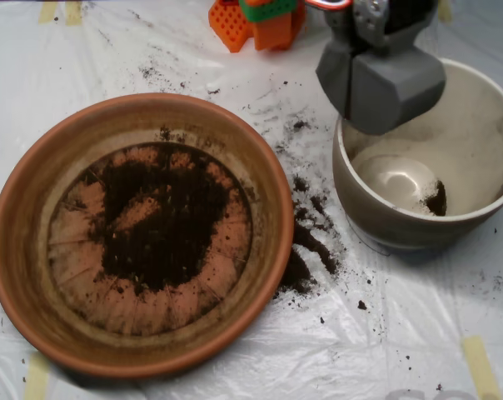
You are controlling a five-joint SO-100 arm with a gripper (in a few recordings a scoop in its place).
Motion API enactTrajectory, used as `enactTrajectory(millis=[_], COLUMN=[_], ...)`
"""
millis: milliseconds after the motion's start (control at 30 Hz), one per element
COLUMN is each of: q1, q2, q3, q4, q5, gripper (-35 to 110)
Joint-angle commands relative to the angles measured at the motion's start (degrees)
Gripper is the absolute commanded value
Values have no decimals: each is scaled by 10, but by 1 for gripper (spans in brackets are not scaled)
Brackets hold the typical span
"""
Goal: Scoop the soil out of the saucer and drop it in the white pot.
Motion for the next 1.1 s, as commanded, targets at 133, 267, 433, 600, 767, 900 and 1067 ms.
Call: enactTrajectory(millis=[133,267,433,600,767,900,1067], q1=[-69,-69,-69,-78,-88,-92,-81], q2=[-8,-13,-12,-3,8,17,19], q3=[-54,-50,-40,-32,-12,6,-4], q4=[4,11,15,15,15,9,6], q5=[5,0,-6,-4,-4,-5,19], gripper=[0,18,36,38,41,41,42])
